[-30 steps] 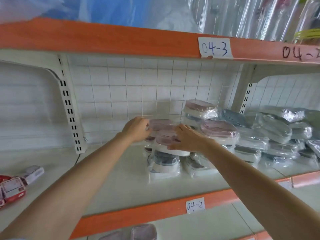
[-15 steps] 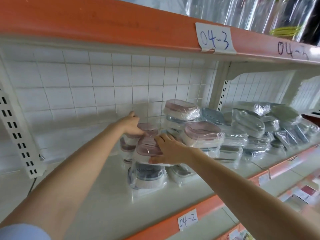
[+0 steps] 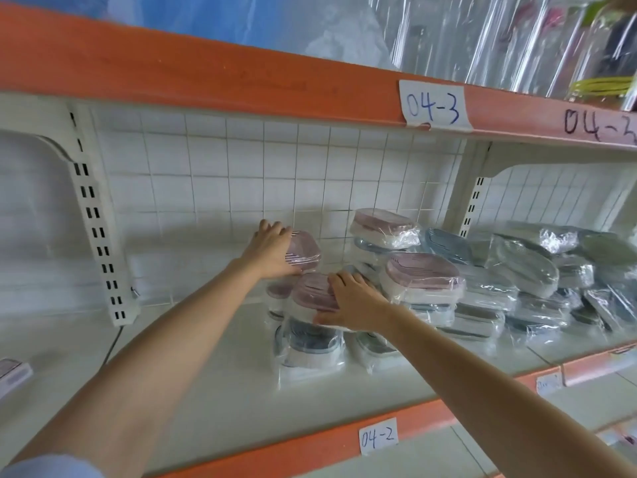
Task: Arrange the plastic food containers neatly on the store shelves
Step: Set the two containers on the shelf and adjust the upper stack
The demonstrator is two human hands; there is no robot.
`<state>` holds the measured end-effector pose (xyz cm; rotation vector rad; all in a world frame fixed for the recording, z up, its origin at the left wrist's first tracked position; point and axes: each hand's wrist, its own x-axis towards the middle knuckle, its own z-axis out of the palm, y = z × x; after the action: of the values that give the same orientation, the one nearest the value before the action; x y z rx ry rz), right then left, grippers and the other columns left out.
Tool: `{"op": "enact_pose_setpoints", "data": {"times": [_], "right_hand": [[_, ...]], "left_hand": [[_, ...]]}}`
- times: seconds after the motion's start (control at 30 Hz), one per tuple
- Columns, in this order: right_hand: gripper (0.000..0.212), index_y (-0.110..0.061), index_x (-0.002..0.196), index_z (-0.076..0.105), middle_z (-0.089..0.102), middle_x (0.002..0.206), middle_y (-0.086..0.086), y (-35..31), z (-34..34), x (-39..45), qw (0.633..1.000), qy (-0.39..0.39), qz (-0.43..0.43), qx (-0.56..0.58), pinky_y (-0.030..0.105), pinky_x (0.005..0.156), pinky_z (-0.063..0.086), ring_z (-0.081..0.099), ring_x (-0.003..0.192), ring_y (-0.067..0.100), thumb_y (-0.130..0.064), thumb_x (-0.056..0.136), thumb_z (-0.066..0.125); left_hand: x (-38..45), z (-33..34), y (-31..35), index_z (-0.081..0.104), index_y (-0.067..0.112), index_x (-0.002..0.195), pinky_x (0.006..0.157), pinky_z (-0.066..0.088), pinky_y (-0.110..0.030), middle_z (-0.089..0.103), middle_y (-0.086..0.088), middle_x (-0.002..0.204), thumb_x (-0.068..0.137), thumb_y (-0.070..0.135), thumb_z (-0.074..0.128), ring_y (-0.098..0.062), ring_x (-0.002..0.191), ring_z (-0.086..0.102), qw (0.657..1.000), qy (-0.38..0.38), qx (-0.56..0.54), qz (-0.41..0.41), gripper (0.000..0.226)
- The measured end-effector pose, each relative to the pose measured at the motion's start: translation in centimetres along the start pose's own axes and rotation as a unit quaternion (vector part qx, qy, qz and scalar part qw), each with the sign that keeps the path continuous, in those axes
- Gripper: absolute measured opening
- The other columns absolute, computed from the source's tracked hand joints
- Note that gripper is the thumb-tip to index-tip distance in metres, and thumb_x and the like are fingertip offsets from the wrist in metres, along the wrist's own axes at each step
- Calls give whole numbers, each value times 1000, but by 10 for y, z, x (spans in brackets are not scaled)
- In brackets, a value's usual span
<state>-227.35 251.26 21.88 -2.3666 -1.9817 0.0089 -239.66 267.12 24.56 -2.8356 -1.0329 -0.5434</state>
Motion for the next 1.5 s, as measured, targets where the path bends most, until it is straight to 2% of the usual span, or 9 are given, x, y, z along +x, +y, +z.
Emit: {"op": "enact_pose_setpoints", "data": {"times": [0.13, 0.27, 0.47, 0.63, 0.87, 1.0, 1.13, 1.33, 1.5], "right_hand": [[83, -10, 135, 35, 38, 136, 6, -4, 5, -11, 995, 97, 0, 11, 36, 105, 30, 34, 125, 26, -63, 76, 62], [84, -12, 134, 36, 40, 132, 4, -16, -3, -24, 981, 188, -47, -6, 32, 106, 27, 34, 122, 23, -55, 71, 71], [97, -12, 144, 25, 35, 138, 3, -41, -5, -66, 965, 225, -133, 9, 29, 107, 22, 30, 127, 22, -52, 69, 72], [97, -11, 144, 26, 35, 136, 6, -57, 14, -114, 957, 193, -212, -46, 31, 107, 19, 31, 125, 24, -54, 70, 71], [98, -14, 143, 31, 35, 137, 1, -64, 68, -177, 959, 118, -254, 41, 27, 106, 21, 32, 127, 21, -53, 64, 75], [97, -14, 141, 32, 36, 137, 2, -64, 104, -207, 962, 72, -252, 70, 30, 107, 25, 33, 126, 22, -52, 64, 76], [96, -14, 143, 27, 32, 141, 2, -58, 137, -224, 961, 34, -271, 38, 29, 110, 22, 28, 131, 21, -53, 68, 72], [96, -13, 145, 21, 27, 143, 3, -50, 192, -242, 965, -48, -259, 16, 29, 112, 18, 27, 132, 21, -54, 73, 68], [96, -13, 144, 24, 29, 141, 3, -47, 237, -253, 974, -96, -202, 44, 29, 110, 18, 28, 130, 22, -54, 70, 71]], "left_hand": [[-35, -17, -8, 31, 5, 143, 104, 33, -39, 38, -10, 139, 71, 58, 71, -30, 122, 32, 999, 20, 41, -17, 97], [-77, -38, -19, 35, 5, 140, 101, 35, -39, 41, -9, 134, 70, 55, 73, -30, 118, 34, 996, 43, 43, -65, 94], [-150, -53, -16, 39, 8, 136, 97, 38, -40, 44, -7, 128, 65, 57, 74, -28, 116, 35, 990, 68, 62, -108, 93], [-216, -52, 10, 42, 10, 133, 95, 38, -41, 44, -6, 126, 63, 58, 74, -27, 114, 36, 985, 48, 93, -133, 91], [-313, -32, 47, 40, 10, 132, 94, 35, -38, 41, -6, 125, 68, 72, 61, -26, 112, 36, 979, -11, 123, -162, 92], [-364, -17, 61, 50, 7, 126, 89, 38, -40, 48, -9, 118, 62, 80, 49, -29, 106, 43, 977, 14, 100, -186, 97], [-399, 17, 71, 53, 5, 124, 86, 41, -43, 53, -11, 115, 60, 59, 74, -32, 102, 47, 982, 14, 100, -162, 87], [-439, 80, 83, 37, 13, 137, 98, 29, -37, 39, -3, 133, 69, 63, 65, -24, 120, 37, 965, -157, 118, -176, 88], [-463, 118, 90, 39, 14, 133, 95, 38, -36, 40, -3, 130, 69, 61, 66, -23, 117, 38, 944, -248, 70, -203, 84]]}}
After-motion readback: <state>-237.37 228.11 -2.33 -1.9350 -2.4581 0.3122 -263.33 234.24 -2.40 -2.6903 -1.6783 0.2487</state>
